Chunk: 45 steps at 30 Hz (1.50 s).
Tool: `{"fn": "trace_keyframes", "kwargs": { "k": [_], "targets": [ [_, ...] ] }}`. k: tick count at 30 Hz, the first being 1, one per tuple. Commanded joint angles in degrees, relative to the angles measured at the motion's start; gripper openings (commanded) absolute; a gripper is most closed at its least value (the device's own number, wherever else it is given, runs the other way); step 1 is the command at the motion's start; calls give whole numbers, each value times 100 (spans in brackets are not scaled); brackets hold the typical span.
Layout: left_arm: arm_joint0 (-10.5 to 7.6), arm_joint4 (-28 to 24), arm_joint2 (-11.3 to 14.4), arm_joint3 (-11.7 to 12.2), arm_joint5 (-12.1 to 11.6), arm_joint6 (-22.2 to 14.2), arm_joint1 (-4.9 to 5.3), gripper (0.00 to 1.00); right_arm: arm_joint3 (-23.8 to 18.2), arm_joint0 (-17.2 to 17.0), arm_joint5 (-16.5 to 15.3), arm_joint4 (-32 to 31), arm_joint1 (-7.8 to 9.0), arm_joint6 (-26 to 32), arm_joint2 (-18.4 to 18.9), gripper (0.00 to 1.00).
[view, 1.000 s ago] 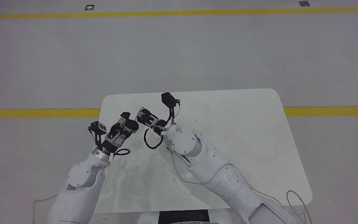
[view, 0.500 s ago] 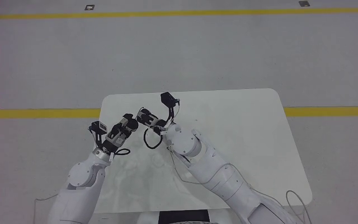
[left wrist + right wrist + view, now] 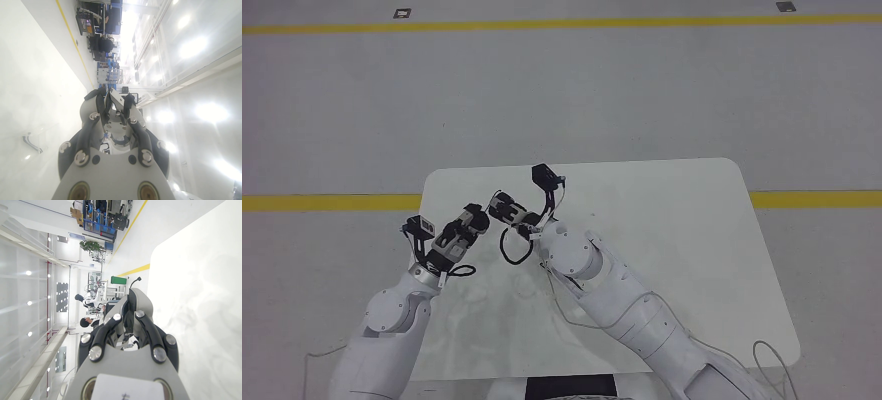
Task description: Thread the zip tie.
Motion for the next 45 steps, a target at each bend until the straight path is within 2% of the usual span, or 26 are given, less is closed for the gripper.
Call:
{"fn": "trace_keyframes", "kwargs": {
  "k": [1,12,16,25,26,27,33,36,39,41,44,45],
  "targets": [
    [-4,1,5,0,16,0,3,15,9,-2,13,-15,-3,9,4,0],
    [-4,11,29,3,56,-9,18,11,15,-24,-2,-49,-22,43,41,0],
    [-9,16,36,11,56,-12,24,0,7,-30,-11,-64,-27,62,58,0],
    [-7,31,42,30,55,-21,38,0,-2,-49,5,-75,-38,116,84,0],
    [-6,28,38,31,57,-26,40,0,-1,-50,13,-70,-38,133,93,40],
    [-4,21,28,31,60,-34,43,0,0,-51,45,-79,-36,154,106,100],
    [10,-64,-95,20,116,-139,71,0,-159,-144,-6,-112,30,375,306,100],
    [21,-214,-191,-7,258,-406,99,0,-263,-266,-155,-35,100,567,547,100],
    [29,-476,-330,-5,518,-783,136,0,-324,-402,-372,232,183,1036,829,100],
    [28,-895,-440,17,801,-1025,153,0,-314,-446,-495,540,241,1409,1093,100],
    [3,-1067,-606,92,1169,-1420,202,0,-310,-461,-528,605,257,1515,1149,100],
    [-13,-997,-642,103,1188,-1511,217,0,-310,-461,-528,605,257,1515,1149,100]
  ]
}}
